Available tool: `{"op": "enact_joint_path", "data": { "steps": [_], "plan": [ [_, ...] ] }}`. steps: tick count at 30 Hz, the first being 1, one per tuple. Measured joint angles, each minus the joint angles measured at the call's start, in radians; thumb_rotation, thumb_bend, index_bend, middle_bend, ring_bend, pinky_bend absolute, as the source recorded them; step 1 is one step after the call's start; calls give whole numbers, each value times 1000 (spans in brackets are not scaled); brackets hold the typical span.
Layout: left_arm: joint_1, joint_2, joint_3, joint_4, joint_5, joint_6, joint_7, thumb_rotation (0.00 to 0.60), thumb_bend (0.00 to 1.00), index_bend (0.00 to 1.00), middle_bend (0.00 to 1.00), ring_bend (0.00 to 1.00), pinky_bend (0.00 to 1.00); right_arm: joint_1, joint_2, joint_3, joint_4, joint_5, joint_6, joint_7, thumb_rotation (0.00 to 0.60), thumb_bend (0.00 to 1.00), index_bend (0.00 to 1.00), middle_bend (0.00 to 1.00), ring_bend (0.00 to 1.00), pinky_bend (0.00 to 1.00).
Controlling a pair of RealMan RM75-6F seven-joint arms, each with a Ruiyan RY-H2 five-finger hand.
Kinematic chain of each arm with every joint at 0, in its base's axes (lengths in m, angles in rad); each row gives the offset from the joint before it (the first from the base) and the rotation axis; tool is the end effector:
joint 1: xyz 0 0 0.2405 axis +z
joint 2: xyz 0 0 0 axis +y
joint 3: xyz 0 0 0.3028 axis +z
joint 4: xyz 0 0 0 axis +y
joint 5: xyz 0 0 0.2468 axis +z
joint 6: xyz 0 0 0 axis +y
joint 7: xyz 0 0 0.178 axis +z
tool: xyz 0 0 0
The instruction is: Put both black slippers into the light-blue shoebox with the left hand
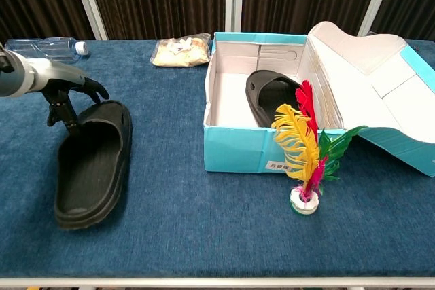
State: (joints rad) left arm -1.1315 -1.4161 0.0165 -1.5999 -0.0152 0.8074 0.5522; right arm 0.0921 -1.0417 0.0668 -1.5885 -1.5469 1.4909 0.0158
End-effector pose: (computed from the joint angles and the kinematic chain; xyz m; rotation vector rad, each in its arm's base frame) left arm -0.2085 0.4247 -0.0636 -1.6513 -1.4901 -0.2951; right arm -0.3670 -0.2291 0.1785 1.4377 -0.7957 0.8883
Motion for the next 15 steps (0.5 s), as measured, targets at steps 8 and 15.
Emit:
{"op": "enact_joint_path", "data": {
  "steps": [8, 15],
  "plan": [
    [8, -64, -15, 74, -6, 44, 3, 600, 21, 445, 417, 854, 744, -5, 2, -1, -3, -3, 12, -5, 600, 67, 0, 96, 0, 51],
    [77, -48, -68, 53, 123, 89, -108, 600, 21, 543, 526, 874, 790, -8, 4, -2, -11, 0, 14, -14, 600, 68, 0, 96, 0, 51]
  ]
}}
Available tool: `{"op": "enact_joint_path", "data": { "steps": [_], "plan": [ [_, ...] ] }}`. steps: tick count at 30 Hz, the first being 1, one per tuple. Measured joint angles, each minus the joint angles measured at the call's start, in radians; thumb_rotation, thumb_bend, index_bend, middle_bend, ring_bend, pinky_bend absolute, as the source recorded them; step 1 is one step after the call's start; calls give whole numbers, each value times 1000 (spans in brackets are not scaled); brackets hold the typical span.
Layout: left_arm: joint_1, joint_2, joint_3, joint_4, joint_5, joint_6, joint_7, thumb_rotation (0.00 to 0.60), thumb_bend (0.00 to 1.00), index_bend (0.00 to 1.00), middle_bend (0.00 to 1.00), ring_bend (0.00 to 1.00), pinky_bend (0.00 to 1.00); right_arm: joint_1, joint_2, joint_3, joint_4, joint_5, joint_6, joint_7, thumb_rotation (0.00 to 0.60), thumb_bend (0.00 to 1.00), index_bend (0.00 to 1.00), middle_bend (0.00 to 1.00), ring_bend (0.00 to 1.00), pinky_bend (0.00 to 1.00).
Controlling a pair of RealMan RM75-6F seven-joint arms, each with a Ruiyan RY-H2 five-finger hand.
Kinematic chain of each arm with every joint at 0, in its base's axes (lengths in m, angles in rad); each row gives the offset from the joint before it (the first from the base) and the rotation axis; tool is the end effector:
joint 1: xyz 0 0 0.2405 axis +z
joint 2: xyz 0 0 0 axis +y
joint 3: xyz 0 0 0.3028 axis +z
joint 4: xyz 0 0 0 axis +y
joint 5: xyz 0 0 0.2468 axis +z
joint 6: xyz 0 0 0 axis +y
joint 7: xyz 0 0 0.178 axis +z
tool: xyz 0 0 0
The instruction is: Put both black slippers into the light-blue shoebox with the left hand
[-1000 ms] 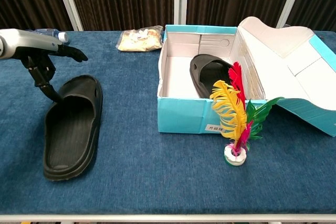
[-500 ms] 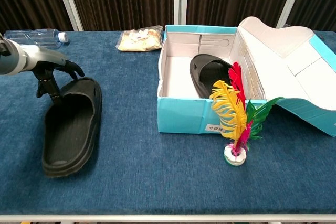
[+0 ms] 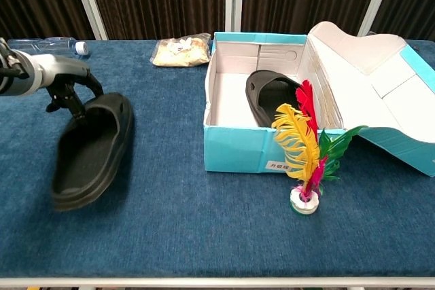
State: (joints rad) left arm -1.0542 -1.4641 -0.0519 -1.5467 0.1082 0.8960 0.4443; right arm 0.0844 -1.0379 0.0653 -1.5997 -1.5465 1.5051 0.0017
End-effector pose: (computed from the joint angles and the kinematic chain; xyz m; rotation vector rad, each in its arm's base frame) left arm -0.2103 0.4379 -0.0629 -1.5315 -1.5020 -0.4674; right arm -0.3655 -0.2257 0.1805 1.4292 -0.7859 0.8857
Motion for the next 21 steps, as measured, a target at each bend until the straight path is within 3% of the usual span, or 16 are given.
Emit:
{"op": "enact_joint_path", "data": {
  "steps": [6, 13, 18, 21],
  "plan": [
    [106, 75, -87, -49, 226, 8, -205, 600, 21, 543, 528, 854, 795, 1, 3, 2, -8, 0, 1, -11, 600, 68, 0, 96, 0, 51],
    [200, 126, -233, -88, 484, -14, -498, 600, 20, 542, 525, 718, 789, 5, 5, 4, -20, 2, -4, -26, 600, 68, 0, 96, 0, 51],
    [216, 104, -352, -76, 644, -103, -712, 600, 20, 543, 517, 639, 742, 7, 12, 6, -33, 2, -4, -40, 600, 67, 0, 96, 0, 51],
    [193, 45, -386, -27, 696, -134, -757, 600, 20, 543, 514, 563, 678, 7, 16, 6, -41, 2, -4, -47, 600, 67, 0, 96, 0, 51]
  ]
}}
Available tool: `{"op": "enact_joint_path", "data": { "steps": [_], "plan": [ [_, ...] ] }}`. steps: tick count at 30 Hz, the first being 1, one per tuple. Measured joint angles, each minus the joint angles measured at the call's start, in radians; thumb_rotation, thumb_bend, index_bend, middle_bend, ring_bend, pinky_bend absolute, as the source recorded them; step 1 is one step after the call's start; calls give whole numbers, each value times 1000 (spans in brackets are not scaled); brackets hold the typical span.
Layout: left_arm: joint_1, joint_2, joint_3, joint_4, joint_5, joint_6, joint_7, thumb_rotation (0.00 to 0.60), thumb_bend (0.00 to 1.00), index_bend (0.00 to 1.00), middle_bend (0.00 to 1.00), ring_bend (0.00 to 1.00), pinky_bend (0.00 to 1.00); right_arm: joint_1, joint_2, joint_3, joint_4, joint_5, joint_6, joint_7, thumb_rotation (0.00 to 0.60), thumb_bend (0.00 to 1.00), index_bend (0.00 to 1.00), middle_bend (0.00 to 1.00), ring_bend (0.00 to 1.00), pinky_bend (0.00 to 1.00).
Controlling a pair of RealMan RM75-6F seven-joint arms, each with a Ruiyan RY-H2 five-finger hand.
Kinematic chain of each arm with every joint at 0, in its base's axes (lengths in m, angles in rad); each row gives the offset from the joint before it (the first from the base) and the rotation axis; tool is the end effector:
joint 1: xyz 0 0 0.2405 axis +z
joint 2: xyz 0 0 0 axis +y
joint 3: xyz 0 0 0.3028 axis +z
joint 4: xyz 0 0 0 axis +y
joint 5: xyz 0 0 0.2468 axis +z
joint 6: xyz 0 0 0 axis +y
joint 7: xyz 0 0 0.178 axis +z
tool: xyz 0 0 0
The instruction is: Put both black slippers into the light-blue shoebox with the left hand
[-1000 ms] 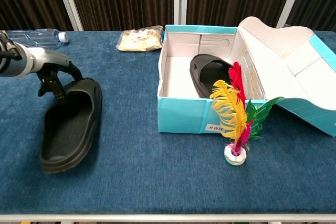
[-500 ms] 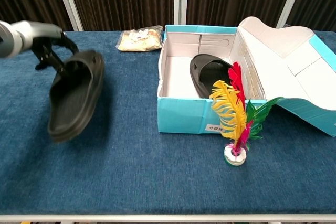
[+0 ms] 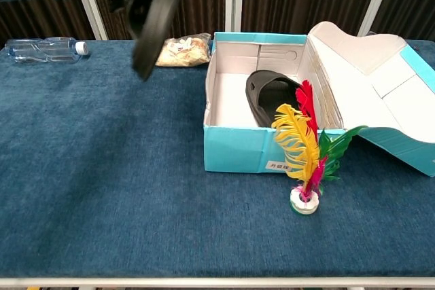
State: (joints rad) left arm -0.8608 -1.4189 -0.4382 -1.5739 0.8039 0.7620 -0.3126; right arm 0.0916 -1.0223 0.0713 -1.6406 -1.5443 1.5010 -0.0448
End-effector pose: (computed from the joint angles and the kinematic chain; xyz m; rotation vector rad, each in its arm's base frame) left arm -0.0975 0.4810 -0.0003 -1.3837 -1.8171 -1.4245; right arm -0.3556 -0.2290 0.1818 1.4387 -0.7637 0.8764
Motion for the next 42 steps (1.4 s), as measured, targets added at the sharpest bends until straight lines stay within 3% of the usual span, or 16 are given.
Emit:
{"op": "enact_joint_path", "data": {
  "steps": [7, 16, 26, 42],
  "plan": [
    [-110, -178, -39, 183, 4, -37, -21, 600, 20, 540, 508, 416, 450, -3, 13, 1, -15, 7, 2, -13, 600, 67, 0, 96, 0, 52],
    [-234, -354, -70, 375, -41, -13, 37, 600, 20, 540, 502, 330, 326, -5, 16, 1, -21, 17, -2, -20, 600, 67, 0, 96, 0, 52],
    [-278, -487, -43, 563, -6, 2, 79, 600, 20, 540, 501, 301, 261, -3, 17, 4, -20, 26, -9, -22, 600, 67, 0, 96, 0, 52],
    [-289, -612, -19, 787, 102, -13, 60, 600, 21, 540, 492, 283, 244, -2, 18, 6, -16, 33, -13, -19, 600, 68, 0, 97, 0, 52]
  ]
}}
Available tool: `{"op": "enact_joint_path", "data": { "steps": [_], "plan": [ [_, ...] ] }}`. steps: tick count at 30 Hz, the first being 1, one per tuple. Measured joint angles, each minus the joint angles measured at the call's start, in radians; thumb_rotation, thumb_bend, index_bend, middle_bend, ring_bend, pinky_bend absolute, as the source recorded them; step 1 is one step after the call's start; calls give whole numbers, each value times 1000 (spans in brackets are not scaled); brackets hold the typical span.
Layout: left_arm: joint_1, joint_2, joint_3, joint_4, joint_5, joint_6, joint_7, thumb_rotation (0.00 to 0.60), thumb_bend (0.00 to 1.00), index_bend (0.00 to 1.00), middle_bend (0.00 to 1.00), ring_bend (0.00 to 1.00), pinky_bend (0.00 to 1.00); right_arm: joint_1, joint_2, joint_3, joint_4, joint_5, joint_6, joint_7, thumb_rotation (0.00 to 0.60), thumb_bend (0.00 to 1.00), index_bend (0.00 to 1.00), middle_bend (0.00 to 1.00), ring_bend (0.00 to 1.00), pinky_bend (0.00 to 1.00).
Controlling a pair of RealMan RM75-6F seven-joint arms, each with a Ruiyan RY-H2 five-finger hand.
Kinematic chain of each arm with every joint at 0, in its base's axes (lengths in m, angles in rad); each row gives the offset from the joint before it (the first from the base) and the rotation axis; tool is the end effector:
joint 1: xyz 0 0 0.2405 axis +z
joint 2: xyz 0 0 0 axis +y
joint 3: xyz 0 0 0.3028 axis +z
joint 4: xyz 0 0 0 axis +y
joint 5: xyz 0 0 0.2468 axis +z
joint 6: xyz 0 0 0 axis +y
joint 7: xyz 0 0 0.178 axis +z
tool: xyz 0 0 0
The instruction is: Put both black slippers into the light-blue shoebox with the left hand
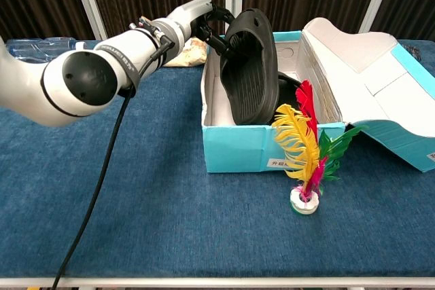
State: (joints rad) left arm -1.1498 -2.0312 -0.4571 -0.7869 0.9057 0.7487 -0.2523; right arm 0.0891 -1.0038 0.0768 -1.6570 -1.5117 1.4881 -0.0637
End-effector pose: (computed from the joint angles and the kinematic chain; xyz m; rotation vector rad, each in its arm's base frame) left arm -0.0361 0.5213 -0.1705 -1.4928 -1.5874 -1.3469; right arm -0.3589 -0.2295 0.1882 1.4205 -0.7681 0.8395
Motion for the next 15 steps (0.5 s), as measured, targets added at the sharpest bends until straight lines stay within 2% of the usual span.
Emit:
{"op": "enact_joint_path", "data": {
  "steps": [8, 15],
  "plan": [
    [18, -53, 39, 67, 100, 26, -40, 600, 20, 540, 492, 283, 242, -3, 0, -1, -1, -1, 4, 1, 600, 67, 0, 96, 0, 51],
    [31, -81, 47, 91, 109, 7, -19, 600, 20, 538, 492, 283, 242, -5, 1, -3, -3, -6, 9, 0, 600, 68, 0, 96, 0, 51]
  ]
}}
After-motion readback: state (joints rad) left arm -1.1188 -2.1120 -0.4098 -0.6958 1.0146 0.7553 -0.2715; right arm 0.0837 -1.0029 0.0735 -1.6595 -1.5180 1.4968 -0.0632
